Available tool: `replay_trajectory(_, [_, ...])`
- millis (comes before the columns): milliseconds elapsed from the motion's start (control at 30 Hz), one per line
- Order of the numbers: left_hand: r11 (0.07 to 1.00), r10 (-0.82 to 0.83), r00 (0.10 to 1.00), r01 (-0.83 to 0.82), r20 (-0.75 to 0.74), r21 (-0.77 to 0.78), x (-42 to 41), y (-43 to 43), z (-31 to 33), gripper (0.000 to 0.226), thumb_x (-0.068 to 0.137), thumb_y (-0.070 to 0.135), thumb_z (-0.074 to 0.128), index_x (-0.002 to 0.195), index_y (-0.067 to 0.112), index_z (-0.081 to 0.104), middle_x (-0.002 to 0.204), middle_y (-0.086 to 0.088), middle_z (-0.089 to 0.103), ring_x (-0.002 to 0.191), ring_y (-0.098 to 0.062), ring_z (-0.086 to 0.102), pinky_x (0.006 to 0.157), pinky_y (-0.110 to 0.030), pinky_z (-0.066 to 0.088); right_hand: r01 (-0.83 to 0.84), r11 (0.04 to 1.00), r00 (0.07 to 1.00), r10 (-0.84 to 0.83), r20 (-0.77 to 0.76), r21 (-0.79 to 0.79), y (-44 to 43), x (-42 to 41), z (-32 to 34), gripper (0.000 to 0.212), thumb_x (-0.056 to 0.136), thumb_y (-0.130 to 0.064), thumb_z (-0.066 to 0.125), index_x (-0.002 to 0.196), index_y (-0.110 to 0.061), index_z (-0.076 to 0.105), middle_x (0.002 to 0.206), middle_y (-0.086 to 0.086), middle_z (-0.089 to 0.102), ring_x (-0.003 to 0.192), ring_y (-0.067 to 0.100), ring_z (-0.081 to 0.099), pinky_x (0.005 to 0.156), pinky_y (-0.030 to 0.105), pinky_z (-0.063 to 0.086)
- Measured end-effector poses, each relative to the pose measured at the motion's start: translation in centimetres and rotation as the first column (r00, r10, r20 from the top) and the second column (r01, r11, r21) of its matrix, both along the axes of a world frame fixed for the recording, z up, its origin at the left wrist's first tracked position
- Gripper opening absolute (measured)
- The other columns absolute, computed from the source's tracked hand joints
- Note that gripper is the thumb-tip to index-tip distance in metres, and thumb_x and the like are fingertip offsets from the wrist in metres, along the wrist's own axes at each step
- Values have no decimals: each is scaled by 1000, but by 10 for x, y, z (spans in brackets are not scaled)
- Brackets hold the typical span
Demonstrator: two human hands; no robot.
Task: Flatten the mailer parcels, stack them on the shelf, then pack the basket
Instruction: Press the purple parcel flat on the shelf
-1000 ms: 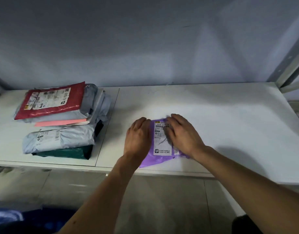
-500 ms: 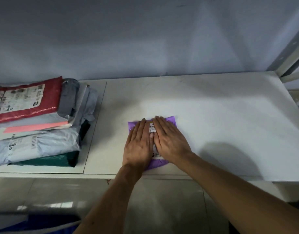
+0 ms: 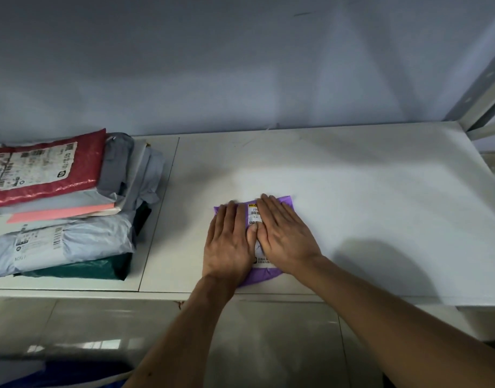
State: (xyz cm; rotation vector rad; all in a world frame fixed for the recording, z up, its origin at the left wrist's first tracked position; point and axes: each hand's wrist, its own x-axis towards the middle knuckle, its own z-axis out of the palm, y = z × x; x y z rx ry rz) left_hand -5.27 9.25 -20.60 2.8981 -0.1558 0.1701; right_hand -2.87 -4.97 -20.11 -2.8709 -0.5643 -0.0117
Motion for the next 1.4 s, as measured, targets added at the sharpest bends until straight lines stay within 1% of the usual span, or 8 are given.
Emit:
replay_trajectory(233, [991, -10, 987, 32, -163, 133, -8, 31, 3, 109, 73, 85, -14, 156, 17, 7, 163, 2, 6, 150, -15, 7, 119, -45, 1, -88, 995, 991, 82, -109, -55, -26, 1, 10, 96, 83, -72, -10, 156, -11, 2, 163, 5, 0, 150, 14, -3, 120, 28, -6])
replay_trajectory(367, [975, -83, 987, 108, -136, 192, -7, 41, 11, 107, 82, 85, 5, 152, 8, 28, 158, -11, 26, 146, -31, 24, 116, -57, 17, -133, 980, 991, 130, -33, -148, -29, -4, 19, 94, 88, -75, 11, 155, -10, 2, 163, 9, 1, 150, 18, -2, 122, 36, -4])
replay_trajectory(533, [914, -368, 925, 378, -92, 150, -11, 43, 5, 99, 86, 80, 27, 154, 8, 21, 161, -11, 17, 148, -26, 17, 118, -47, 22, -211, 976, 971, 202, -128, -61, -24, -9, 17, 96, 85, -77, 19, 155, -17, -9, 163, 2, -9, 150, 14, -8, 122, 31, -4])
replay_trajectory(667, [938, -335, 934, 343, -127, 49, -10, 42, -2, 102, 82, 85, 25, 156, 17, 6, 163, -4, 4, 150, -22, 7, 120, -39, 12, -191, 980, 978, 185, -101, -59, -26, -11, 11, 96, 85, -76, 21, 153, -19, -13, 163, 2, -11, 150, 14, -10, 120, 29, -9])
replay_trajectory(800, [974, -215, 969, 222, -123, 48, -9, 43, 0, 112, 73, 92, 25, 155, 15, 17, 161, -3, 17, 148, -20, 12, 118, -43, 11, -166, 985, 981, 159, -115, -55, -25, -8, 9, 100, 82, -80, 20, 154, -18, -11, 163, 2, -11, 149, 13, -10, 120, 28, -9])
replay_trajectory(1100, [981, 3, 969, 44, -245, 188, -19, 57, 6, 117, 62, 95, 1, 155, 24, -8, 161, 8, -15, 150, -18, -9, 119, -49, 1, -87, 991, 974, 64, -215, -97, -28, -9, 13, 124, 53, -89, -22, 154, -18, -15, 161, 2, -19, 148, 15, -17, 121, 36, -7])
replay_trajectory(1267, [979, 22, 944, 46, -329, 197, -20, 53, 15, 126, 52, 97, -9, 154, 24, -13, 162, 4, -17, 150, -22, -11, 118, -53, 1, -98, 981, 962, 50, -267, -170, -25, -9, 18, 126, 46, -86, -26, 152, -18, -20, 160, 3, -23, 148, 18, -19, 121, 45, -4])
replay_trajectory(1400, [973, 10, 917, 83, -399, 216, -14, 56, 35, 108, 76, 86, 27, 156, 20, -6, 164, 2, -7, 151, -20, -3, 119, -47, 1, -111, 968, 959, 44, -281, -226, -23, -9, 31, 113, 66, -85, -4, 154, -14, -14, 162, 6, -15, 149, 22, -13, 121, 43, -3])
